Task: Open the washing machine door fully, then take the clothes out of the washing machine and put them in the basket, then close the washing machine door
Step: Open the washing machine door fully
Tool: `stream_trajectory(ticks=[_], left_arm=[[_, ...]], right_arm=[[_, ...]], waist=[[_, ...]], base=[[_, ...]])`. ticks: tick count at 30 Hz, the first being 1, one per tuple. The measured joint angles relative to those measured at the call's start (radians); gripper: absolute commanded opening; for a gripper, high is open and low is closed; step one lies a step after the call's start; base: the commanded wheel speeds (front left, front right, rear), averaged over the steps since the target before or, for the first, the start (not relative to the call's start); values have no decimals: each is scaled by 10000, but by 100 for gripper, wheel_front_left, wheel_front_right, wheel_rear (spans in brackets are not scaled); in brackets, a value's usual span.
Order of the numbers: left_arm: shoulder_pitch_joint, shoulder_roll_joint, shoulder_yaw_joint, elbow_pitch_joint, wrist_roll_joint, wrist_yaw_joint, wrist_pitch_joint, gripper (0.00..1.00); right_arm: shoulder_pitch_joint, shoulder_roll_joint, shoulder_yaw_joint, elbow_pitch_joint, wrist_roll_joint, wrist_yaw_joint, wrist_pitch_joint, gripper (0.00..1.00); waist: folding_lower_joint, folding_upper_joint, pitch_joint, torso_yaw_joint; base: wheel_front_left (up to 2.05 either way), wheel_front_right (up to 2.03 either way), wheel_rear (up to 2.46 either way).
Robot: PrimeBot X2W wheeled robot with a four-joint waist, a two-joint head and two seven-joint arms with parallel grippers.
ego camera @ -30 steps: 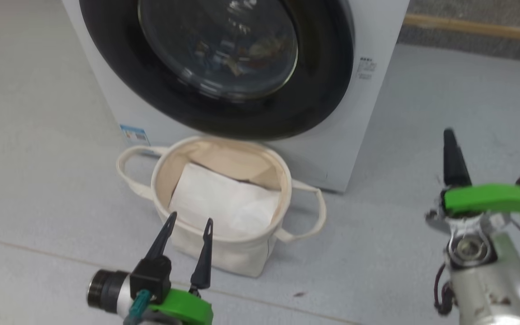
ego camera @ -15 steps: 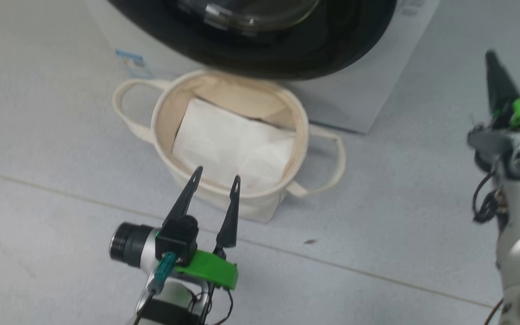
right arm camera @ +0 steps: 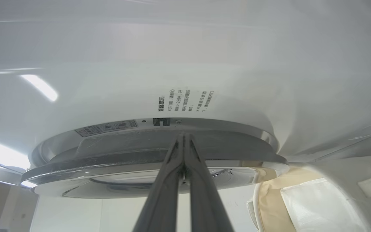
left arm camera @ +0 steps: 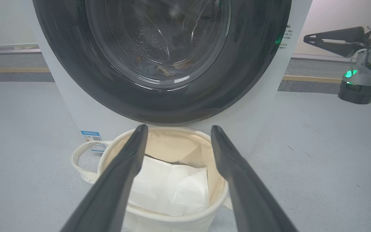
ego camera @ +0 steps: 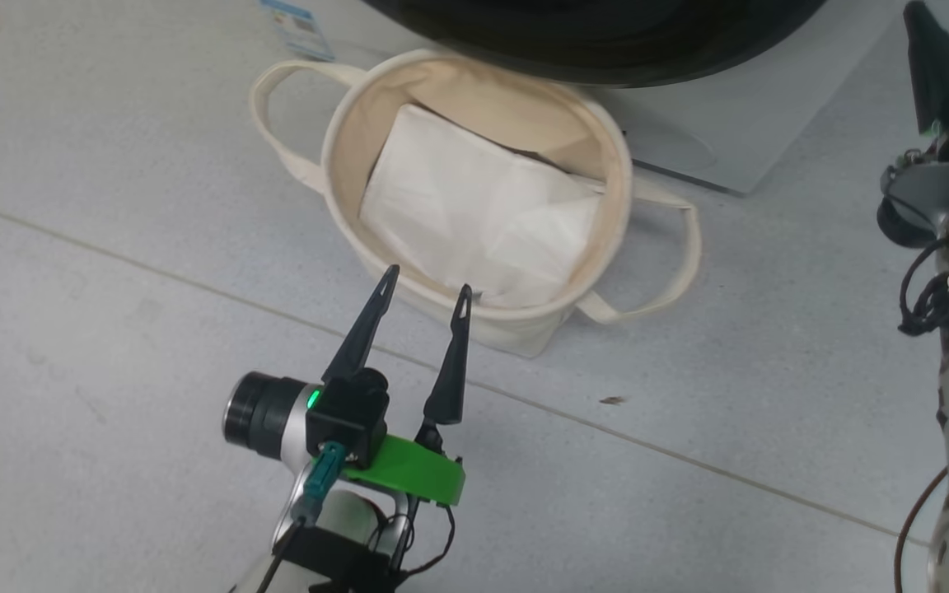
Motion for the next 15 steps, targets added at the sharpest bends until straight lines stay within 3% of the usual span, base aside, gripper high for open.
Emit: stream_trajectory(ticks=[15], left_arm=[[-192,-10,-598,-251,-516,420,-2,100]], right_arm=[[-1401,-207,-48,834,430,0,439,0]], waist=[[0,0,745,507]], base=[[0,0,0]])
